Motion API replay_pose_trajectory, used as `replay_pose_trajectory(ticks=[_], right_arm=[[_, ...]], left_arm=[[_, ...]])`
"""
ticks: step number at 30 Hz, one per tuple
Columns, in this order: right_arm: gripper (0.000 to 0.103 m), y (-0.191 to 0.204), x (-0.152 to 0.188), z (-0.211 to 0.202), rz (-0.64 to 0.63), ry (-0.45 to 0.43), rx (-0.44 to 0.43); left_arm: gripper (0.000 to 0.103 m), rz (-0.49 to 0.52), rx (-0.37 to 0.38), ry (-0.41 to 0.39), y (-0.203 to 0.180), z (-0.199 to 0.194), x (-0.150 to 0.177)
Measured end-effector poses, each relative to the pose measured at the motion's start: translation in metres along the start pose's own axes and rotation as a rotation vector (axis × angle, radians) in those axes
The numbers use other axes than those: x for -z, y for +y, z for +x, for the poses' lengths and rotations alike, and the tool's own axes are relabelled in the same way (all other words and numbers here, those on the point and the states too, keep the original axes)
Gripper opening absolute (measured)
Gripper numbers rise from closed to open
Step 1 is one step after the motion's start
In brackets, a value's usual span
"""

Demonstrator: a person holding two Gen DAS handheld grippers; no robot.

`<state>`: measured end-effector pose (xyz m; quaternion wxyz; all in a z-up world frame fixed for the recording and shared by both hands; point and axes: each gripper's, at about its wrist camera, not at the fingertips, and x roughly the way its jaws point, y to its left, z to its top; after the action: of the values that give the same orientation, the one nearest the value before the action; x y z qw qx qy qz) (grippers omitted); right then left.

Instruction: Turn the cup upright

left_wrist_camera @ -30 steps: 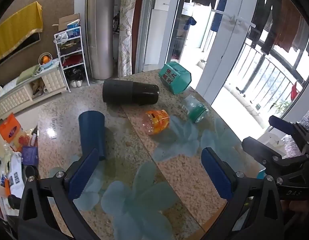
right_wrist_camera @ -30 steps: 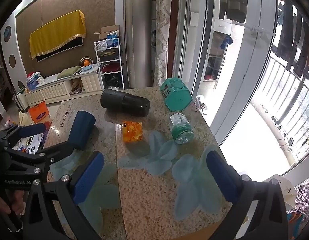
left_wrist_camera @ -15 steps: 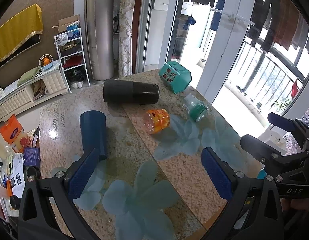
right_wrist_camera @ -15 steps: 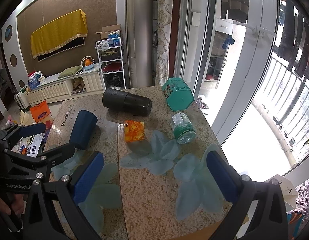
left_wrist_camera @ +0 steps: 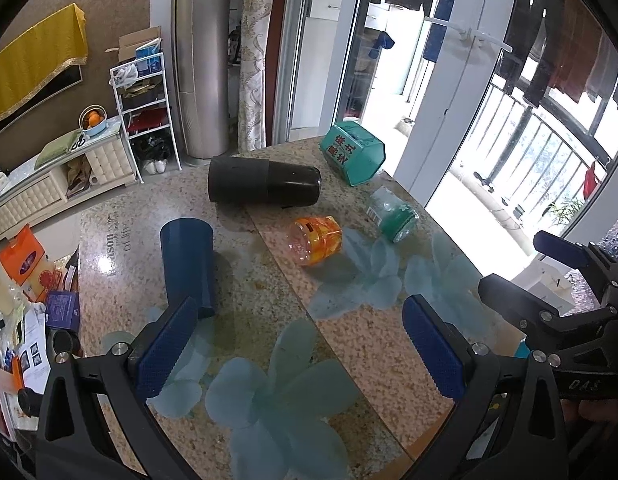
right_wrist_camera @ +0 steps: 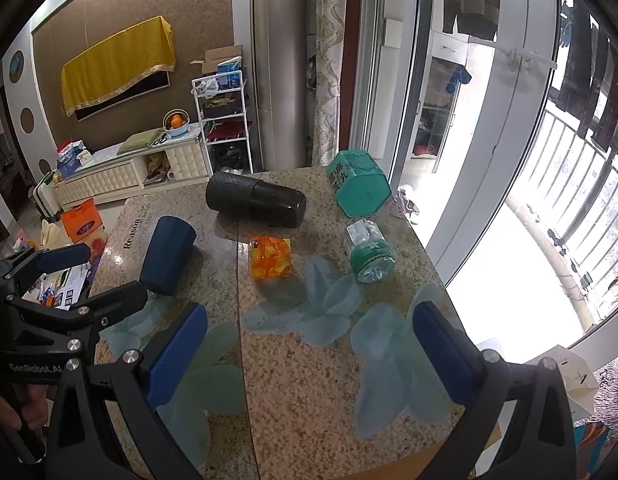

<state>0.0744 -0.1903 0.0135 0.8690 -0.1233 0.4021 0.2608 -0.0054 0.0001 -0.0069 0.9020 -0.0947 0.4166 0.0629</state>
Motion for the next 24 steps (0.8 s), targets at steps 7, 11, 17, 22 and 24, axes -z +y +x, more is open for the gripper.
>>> replay_pose_trajectory(ticks=[7, 11, 17, 22, 24], right_arm=[[0.103, 0.000, -0.004, 0.003, -0.007, 0.017, -0.034], [0.103, 0.004, -0.012, 0.006, -0.044, 0.030, -0.058], [0.103, 0.001, -0.042, 0.020, -0.119, 0.051, -0.075], [0.103, 0.000, -0.076, 0.045, -0.242, 0.073, -0.091], [0.103, 0.001, -0.087, 0.057, -0.290, 0.082, -0.101]], left_arm=[[0.103, -0.020, 0.017, -0.006, 0.006, -0.001, -0.001], [0.103, -0.040, 0.018, 0.009, 0.010, 0.001, -0.002], [0.103, -0.081, 0.016, 0.024, 0.016, 0.011, -0.002], [0.103, -0.122, 0.006, 0.044, 0.023, 0.026, -0.005], [0.103, -0.136, 0.002, 0.052, 0.025, 0.033, -0.008]])
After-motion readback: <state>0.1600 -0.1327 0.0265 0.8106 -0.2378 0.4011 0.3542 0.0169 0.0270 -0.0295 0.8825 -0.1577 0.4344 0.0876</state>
